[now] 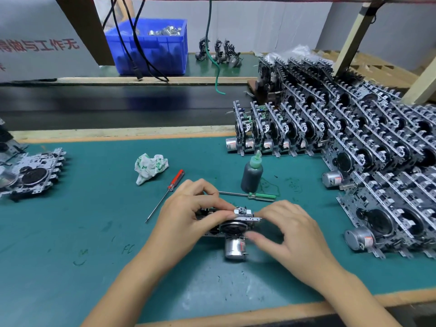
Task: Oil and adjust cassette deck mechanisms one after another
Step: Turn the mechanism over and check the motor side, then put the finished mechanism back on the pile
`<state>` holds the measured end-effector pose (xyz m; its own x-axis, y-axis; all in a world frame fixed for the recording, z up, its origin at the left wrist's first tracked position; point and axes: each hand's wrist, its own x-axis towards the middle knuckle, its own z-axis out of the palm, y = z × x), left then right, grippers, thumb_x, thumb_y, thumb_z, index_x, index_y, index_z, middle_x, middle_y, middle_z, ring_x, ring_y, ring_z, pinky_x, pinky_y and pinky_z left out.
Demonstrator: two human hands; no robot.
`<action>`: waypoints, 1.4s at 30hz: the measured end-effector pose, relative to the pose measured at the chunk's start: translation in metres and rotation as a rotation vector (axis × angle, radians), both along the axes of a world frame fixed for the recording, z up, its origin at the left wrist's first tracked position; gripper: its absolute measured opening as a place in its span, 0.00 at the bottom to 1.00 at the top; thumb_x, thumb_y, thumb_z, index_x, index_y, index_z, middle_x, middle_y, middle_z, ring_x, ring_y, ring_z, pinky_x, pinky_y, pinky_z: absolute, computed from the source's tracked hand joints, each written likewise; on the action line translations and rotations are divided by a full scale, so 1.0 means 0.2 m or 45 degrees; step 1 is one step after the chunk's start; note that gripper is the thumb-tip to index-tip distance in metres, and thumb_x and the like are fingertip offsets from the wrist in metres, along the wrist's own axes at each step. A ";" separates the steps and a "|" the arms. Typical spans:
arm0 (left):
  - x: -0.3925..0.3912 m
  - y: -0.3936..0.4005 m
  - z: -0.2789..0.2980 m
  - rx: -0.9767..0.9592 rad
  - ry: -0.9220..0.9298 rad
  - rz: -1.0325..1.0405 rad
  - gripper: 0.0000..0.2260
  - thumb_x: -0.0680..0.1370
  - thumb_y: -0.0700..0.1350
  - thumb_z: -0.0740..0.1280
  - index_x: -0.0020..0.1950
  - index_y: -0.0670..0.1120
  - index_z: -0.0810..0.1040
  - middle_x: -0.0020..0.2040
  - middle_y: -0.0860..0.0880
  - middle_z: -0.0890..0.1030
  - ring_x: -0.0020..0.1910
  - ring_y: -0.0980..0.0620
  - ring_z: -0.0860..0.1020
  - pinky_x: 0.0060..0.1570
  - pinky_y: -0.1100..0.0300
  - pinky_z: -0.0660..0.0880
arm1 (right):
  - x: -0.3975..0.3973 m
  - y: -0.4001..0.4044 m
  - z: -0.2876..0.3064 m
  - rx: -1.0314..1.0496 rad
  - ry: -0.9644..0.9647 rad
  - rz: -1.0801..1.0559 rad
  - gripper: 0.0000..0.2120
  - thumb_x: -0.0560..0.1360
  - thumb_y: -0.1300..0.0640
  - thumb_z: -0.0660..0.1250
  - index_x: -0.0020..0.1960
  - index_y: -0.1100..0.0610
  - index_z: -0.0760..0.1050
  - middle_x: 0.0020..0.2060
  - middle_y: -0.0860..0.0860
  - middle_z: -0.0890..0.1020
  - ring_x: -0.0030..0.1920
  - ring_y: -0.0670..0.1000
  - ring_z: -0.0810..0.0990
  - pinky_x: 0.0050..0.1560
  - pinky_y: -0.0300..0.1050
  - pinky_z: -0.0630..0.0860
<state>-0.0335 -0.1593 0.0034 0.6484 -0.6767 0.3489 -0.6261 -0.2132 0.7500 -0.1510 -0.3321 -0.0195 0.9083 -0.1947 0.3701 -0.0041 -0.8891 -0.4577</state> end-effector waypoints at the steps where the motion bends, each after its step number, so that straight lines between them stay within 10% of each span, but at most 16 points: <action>1: 0.00 0.01 0.00 0.007 0.002 -0.016 0.08 0.69 0.56 0.70 0.47 0.62 0.82 0.45 0.58 0.76 0.44 0.54 0.73 0.48 0.67 0.66 | 0.01 0.00 0.04 0.084 -0.047 -0.009 0.19 0.71 0.36 0.60 0.44 0.50 0.79 0.36 0.39 0.76 0.40 0.40 0.71 0.42 0.37 0.67; 17: 0.02 0.13 0.19 0.232 -0.629 -0.096 0.11 0.76 0.56 0.61 0.46 0.55 0.83 0.39 0.59 0.76 0.38 0.58 0.74 0.35 0.57 0.73 | 0.12 0.05 0.35 -0.588 0.083 0.510 0.13 0.76 0.46 0.55 0.36 0.51 0.59 0.24 0.50 0.72 0.22 0.56 0.71 0.21 0.42 0.62; 25: 0.03 -0.32 0.55 0.078 -0.881 -0.436 0.10 0.78 0.53 0.64 0.50 0.51 0.82 0.44 0.54 0.78 0.43 0.58 0.71 0.38 0.54 0.74 | -0.11 -0.23 0.69 -0.544 -0.099 0.174 0.15 0.76 0.45 0.57 0.33 0.48 0.61 0.20 0.42 0.59 0.21 0.38 0.58 0.29 0.34 0.62; 30: 0.14 -0.66 0.67 0.203 -1.242 -0.332 0.09 0.80 0.51 0.63 0.56 0.52 0.79 0.51 0.53 0.79 0.52 0.49 0.74 0.38 0.52 0.73 | -0.04 -0.43 0.72 -0.415 -0.151 -0.144 0.19 0.77 0.47 0.63 0.30 0.52 0.65 0.19 0.42 0.63 0.21 0.44 0.64 0.32 0.26 0.63; 42: 0.22 -1.06 0.29 0.844 -1.178 -0.486 0.21 0.78 0.51 0.64 0.69 0.47 0.67 0.64 0.49 0.71 0.60 0.49 0.74 0.44 0.57 0.72 | 0.20 -0.70 0.34 -0.426 0.366 -0.517 0.20 0.79 0.50 0.61 0.30 0.53 0.63 0.26 0.49 0.70 0.28 0.49 0.68 0.29 0.43 0.63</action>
